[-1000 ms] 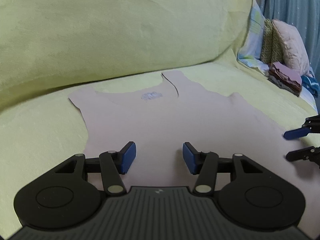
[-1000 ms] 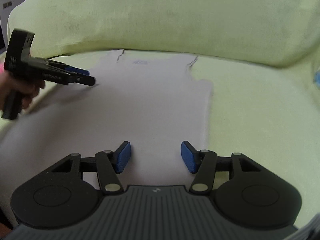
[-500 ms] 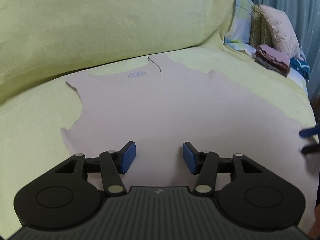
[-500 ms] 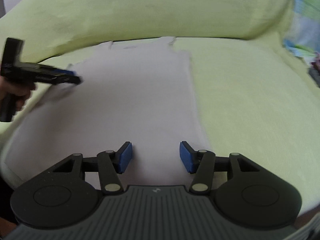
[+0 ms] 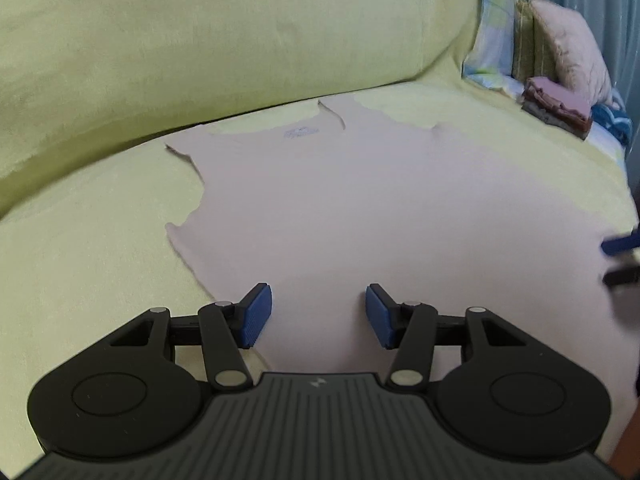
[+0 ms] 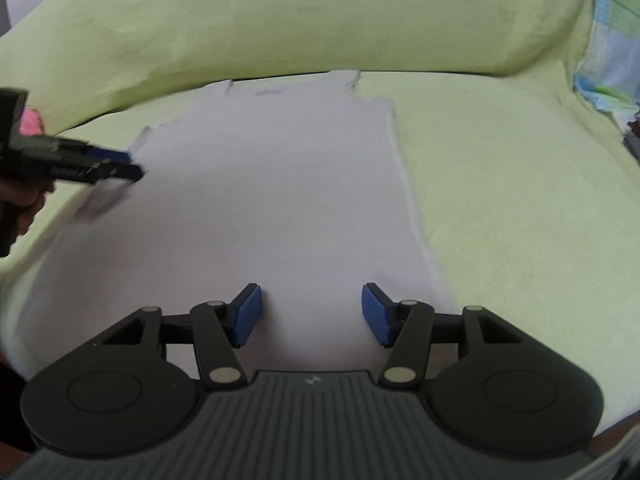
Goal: Fold clothes
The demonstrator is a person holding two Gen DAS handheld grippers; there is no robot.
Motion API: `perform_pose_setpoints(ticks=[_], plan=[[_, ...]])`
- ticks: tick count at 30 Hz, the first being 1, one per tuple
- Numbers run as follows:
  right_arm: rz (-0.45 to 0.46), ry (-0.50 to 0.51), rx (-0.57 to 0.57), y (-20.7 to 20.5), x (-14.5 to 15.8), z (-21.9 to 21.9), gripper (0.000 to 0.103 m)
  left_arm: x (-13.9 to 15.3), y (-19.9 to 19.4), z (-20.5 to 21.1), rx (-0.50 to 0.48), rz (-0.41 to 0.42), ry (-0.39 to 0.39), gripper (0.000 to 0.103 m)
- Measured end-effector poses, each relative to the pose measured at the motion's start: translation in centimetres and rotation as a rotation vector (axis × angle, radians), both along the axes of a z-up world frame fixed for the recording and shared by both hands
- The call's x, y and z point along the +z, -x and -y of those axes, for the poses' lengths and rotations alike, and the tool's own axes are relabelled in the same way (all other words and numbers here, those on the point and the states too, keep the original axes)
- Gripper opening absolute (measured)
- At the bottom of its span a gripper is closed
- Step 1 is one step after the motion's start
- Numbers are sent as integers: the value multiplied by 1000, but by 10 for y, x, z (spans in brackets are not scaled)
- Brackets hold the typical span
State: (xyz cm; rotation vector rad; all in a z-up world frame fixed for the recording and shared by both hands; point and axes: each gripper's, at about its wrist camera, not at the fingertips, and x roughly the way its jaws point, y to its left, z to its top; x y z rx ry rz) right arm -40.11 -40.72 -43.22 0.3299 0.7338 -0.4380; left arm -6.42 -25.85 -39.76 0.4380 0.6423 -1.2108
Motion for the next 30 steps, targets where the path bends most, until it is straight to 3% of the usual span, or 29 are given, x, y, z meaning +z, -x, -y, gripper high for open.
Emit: perform_pose_setpoints(ticks=[4,10,16,21,25,30], plan=[[62,66,56,-20,26,11,52,14,-17,11,33,12,43,57],[91,159,205,-92,38,41,52,25,-48,51,51,4,113,57],[91,198,348,-171,24,89,52,9,-80,99,18,-22,88,57],[81,143,418,-220,7,126,52,-15,-102,126,-13,-17,40,58],[36,130,413,-252,-17,155,54,-16,-118,134,10,-12,43,59],[69,103,365,-271,-24,182,58,-20,-137,138,28,1,67,59]])
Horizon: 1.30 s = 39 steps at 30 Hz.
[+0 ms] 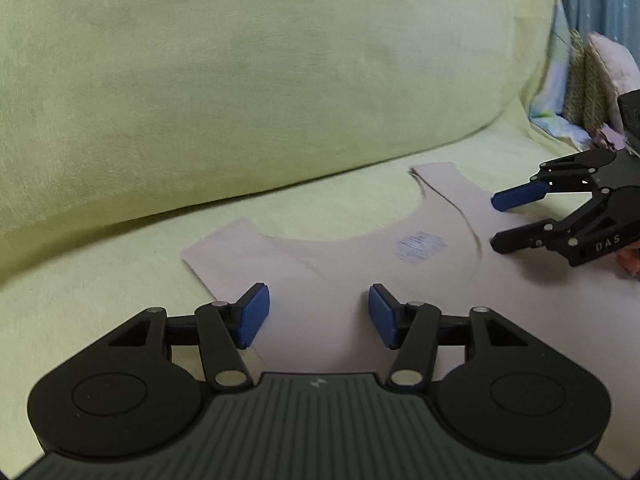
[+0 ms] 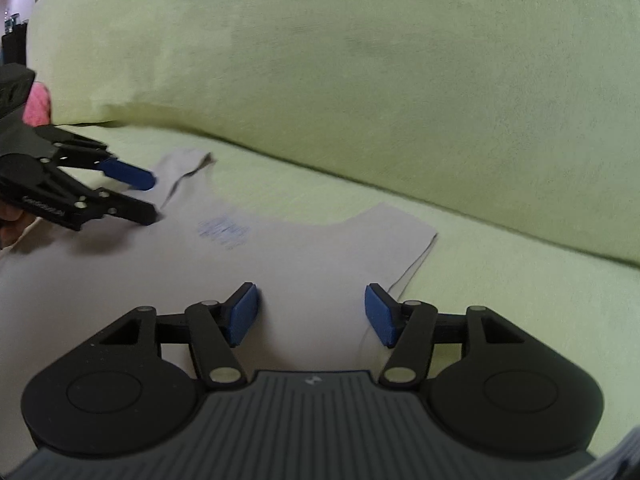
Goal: Fold clothes
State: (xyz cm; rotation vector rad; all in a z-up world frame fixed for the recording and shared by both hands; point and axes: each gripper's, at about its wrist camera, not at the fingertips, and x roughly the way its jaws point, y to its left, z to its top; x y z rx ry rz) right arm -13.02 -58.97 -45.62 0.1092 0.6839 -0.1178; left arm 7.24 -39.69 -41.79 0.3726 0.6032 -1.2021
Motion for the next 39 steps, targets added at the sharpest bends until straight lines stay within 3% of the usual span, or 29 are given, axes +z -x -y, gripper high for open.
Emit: perform_pose_setpoints(ticks=[9,14,22,27,34,38,39], plan=[[11,20,-66,-24,-1,15,58,1,-9,2,51,-4,15,59],[58,76,-85,10,28,-7,58,18,1,-19,101,-12,20,59],[24,111,-36,83,53,-84,62,37,69,-80,209,-83,-16,61],[-12,96,-57,140,51,-137,65,47,128,-121,262,-122,9,69],[-33,-46,-202,208,48,-172,69,39,198,-160,267,-166,13,75],[-44,-68,-261,232,48,-191,96,30,224,-168,258,-184,-7,78],[-50,-67,-267,237,48,-197,96,27,232,-169,256,-182,-21,78]])
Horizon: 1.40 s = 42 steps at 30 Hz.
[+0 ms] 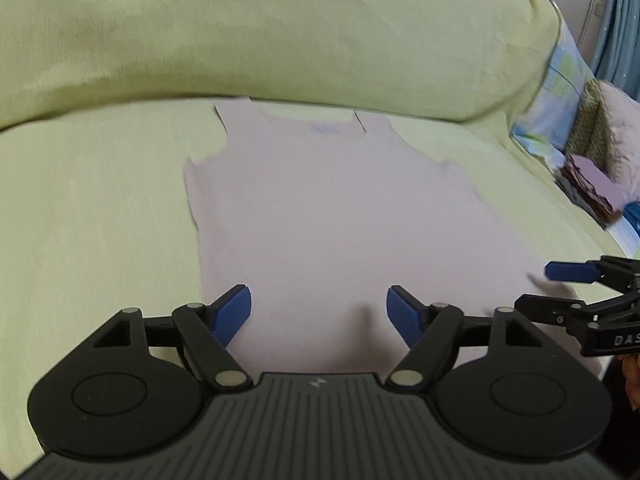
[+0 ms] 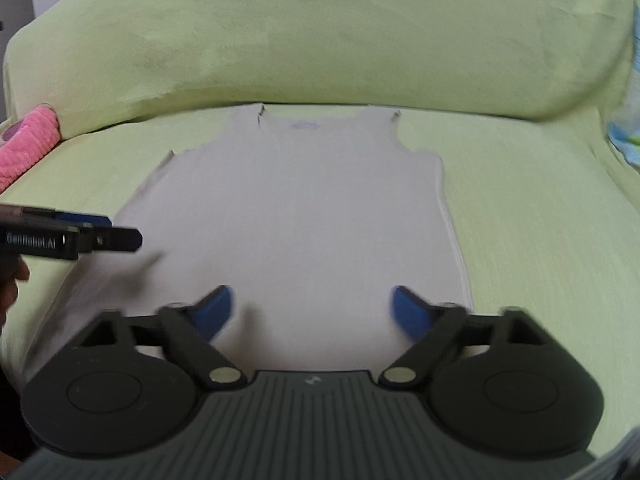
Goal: Fold clothes
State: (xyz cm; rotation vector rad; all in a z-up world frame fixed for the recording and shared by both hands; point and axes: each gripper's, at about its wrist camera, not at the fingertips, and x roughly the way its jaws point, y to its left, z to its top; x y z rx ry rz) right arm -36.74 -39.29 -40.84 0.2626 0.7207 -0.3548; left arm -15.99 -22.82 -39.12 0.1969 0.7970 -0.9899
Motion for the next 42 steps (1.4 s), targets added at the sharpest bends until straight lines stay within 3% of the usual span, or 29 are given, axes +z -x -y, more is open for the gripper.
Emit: perform_pose_setpoints(ticks=[6,8,12,20,33,42], plan=[[-37,39,21,13,2,-22,99,0,20,0,-32,27,4,86],[-47,47,22,14,2,-25,99,1,21,-2,-26,24,18,95],[-64,60,26,17,2,-33,101,-1,18,-5,3,32,24,102],[-81,56,25,27,4,-44,102,-6,21,-10,45,18,-7,102],[-53,69,10,79,10,-66,102,-5,84,-58,130,-38,14,102],[-47,72,-26,128,12,-80,102,-5,134,-78,80,5,-25,102]])
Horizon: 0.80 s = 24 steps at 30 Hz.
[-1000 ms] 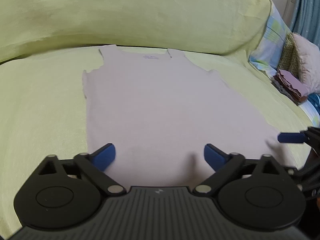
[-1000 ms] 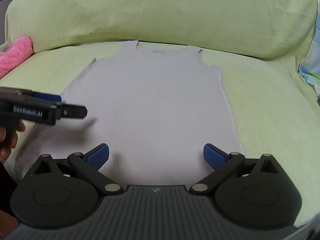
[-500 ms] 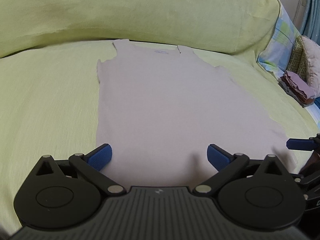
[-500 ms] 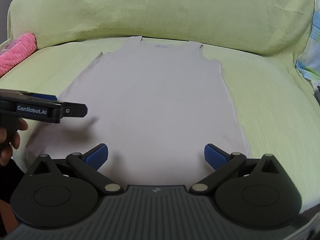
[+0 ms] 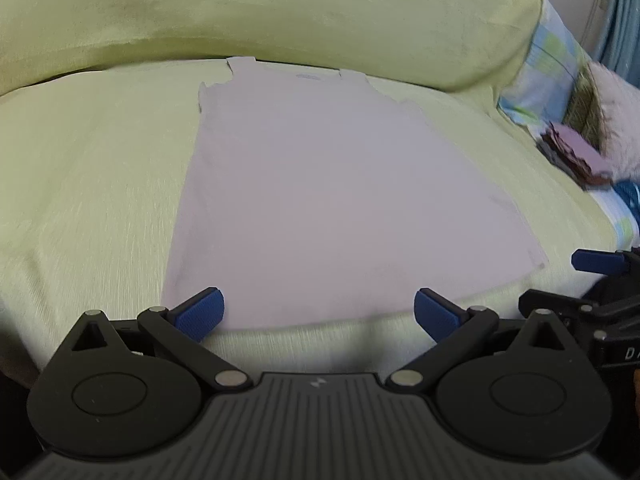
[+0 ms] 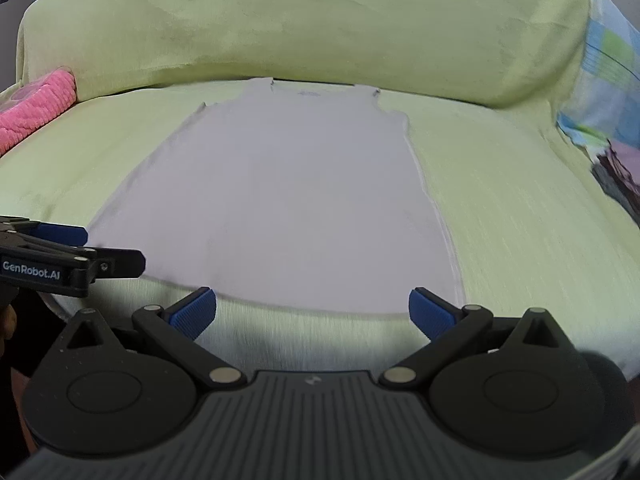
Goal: Fold clothes
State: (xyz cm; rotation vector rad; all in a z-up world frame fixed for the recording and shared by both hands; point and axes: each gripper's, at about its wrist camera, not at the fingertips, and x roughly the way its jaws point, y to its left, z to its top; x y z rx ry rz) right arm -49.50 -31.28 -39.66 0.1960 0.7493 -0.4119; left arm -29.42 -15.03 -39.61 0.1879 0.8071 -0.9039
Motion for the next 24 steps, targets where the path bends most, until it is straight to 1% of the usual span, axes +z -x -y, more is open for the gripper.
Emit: perform_pose_setpoints(ticks=[4,7,14,24], plan=[[6,-13,-19,16,-6,1,102,-2,10,-5,8,19,-18,102],[11,3,-19,21,-9,2,102,-1,12,-8,16,24,-17,102],[32,21,16,23,-10,-2,102,-1,19,-10,31,43,-38,102],[44,-11,-1,26,-13,3,102,-1,22,-10,34,60,-46,102]])
